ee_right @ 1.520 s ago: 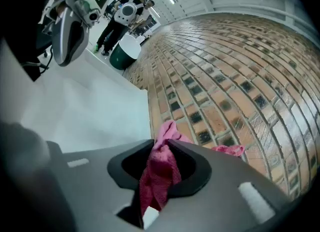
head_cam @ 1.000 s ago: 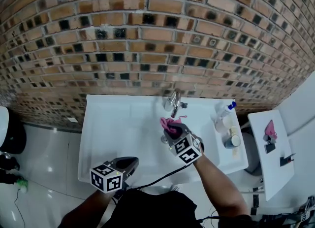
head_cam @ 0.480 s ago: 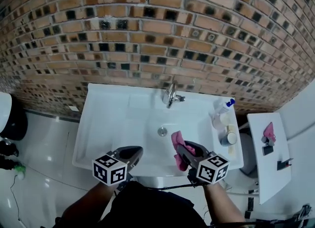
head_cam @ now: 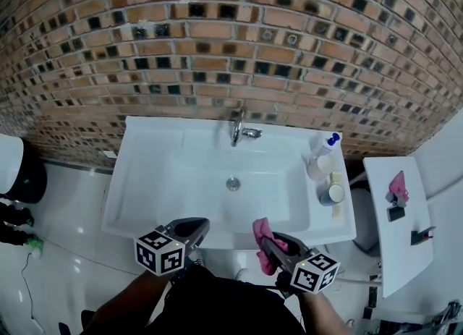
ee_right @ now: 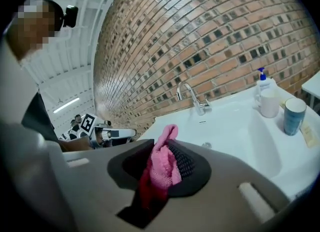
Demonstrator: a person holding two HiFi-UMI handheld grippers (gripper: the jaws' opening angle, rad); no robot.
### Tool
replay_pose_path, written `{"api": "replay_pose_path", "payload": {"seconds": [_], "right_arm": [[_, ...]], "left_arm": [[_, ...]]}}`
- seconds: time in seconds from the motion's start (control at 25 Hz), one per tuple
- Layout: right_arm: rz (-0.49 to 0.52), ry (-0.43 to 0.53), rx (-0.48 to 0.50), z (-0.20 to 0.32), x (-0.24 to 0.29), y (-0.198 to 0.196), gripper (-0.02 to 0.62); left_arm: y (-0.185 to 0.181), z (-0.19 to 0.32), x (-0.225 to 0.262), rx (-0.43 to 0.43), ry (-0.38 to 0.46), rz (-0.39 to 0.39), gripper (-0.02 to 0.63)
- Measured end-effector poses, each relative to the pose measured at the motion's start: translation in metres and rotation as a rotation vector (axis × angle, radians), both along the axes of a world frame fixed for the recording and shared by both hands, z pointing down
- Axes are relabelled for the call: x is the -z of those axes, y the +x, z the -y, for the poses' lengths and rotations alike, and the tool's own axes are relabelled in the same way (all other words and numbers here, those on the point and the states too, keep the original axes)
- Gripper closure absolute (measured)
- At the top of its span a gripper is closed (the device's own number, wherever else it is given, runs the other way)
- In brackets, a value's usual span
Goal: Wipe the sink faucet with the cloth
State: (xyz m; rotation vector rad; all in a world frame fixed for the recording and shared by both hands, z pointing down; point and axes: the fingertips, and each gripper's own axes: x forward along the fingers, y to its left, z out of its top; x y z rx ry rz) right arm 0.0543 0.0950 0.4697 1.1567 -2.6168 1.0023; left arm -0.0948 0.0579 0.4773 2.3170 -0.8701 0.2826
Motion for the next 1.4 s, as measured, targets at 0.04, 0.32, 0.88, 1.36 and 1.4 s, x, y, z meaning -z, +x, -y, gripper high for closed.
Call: {"api": "replay_pose_path", "payload": {"seconds": [0.04, 0.32, 0.88, 1.36, 1.4], "right_arm": [[0.010, -0.006, -0.008, -0.002, -0.002, 0.004, 0.506], [0.016, -0.006, -0.002, -0.008, -0.005, 0.012, 0.506], [-0.013, 0.030, 0.043, -0.011, -0.003, 0.002, 0.511], [0.017, 0.034, 0.027, -0.004, 0.006, 0.005, 0.511], [0.016, 0.033, 0.024, -0.003, 0.006, 0.006, 0.511]], "left_arm": [[0.002, -0.003, -0.001, 0.001, 0.000, 0.004, 0.601], [0.006, -0.016, -0.005, 0.038, -0.016, 0.013, 0.601], [0.002, -0.028, -0.008, 0.071, -0.026, 0.008, 0.601], [0.002, -0.022, -0.004, 0.046, -0.008, 0.018, 0.601], [0.003, -0.021, -0.004, 0.045, -0.007, 0.019, 0.601]]}}
